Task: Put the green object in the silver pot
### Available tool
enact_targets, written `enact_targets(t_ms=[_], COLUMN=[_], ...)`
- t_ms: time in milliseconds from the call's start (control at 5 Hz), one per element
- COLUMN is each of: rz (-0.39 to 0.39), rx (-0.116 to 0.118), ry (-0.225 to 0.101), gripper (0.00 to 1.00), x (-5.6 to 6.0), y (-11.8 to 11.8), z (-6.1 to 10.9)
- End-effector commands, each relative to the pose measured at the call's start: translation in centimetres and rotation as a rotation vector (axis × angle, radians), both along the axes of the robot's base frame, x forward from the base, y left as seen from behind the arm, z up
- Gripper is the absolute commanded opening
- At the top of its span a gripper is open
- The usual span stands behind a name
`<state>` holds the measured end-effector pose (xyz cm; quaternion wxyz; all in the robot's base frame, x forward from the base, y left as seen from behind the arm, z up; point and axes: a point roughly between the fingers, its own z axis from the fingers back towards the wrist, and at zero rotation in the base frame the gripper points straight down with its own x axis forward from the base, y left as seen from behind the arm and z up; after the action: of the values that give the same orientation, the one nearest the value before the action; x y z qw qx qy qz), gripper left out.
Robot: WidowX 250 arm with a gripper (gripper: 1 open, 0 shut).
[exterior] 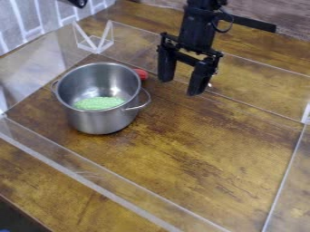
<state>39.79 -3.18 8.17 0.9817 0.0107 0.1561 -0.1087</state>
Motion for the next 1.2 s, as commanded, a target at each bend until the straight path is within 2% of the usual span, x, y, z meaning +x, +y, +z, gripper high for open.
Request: enact_targets(t_ms=[0,200,400,800,1000], rz=[-0.036,-0.018,0.057,0.084,0.098], rx=[-0.017,-0.005,-0.014,-0.016,-0.012], ry=[-0.119,-0.116,-0.113,-0.096,-0.094], gripper=[1.00,1.00,1.00,1.00,1.00], x=[-0.1,-0.7,-1.1,-0.7,-0.4], y=[1.0,1.4,1.5,1.1,0.8], z=[5.1,5.5,5.5,3.7,4.2])
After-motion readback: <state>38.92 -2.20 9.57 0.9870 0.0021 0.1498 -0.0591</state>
